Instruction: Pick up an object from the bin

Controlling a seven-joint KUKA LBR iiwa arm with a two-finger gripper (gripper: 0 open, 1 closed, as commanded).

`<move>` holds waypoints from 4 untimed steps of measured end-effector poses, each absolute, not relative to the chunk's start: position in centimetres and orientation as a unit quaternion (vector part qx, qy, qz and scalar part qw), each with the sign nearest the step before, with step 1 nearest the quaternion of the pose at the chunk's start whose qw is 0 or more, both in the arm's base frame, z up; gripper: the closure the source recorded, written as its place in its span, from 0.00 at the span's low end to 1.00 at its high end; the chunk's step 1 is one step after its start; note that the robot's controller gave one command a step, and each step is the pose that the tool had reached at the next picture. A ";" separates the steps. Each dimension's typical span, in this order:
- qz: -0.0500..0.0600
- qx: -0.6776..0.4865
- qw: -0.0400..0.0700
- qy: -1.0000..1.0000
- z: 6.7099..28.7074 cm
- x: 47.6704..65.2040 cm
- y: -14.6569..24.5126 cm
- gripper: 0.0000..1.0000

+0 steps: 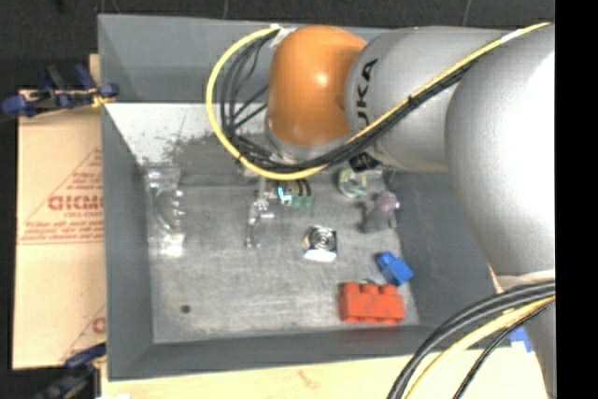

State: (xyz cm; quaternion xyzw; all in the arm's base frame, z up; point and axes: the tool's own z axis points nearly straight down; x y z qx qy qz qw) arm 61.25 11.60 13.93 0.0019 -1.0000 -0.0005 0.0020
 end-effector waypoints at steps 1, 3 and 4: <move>0.002 0.105 -0.002 -0.994 9.2 63.8 -0.8 0.00; 0.002 0.149 -0.016 -0.989 7.8 54.6 -8.7 0.00; 0.003 0.150 -0.014 -0.989 7.8 54.5 -8.7 1.00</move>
Offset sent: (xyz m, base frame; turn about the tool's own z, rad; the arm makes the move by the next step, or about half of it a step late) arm 0.0248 -0.1177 -0.0469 -0.2126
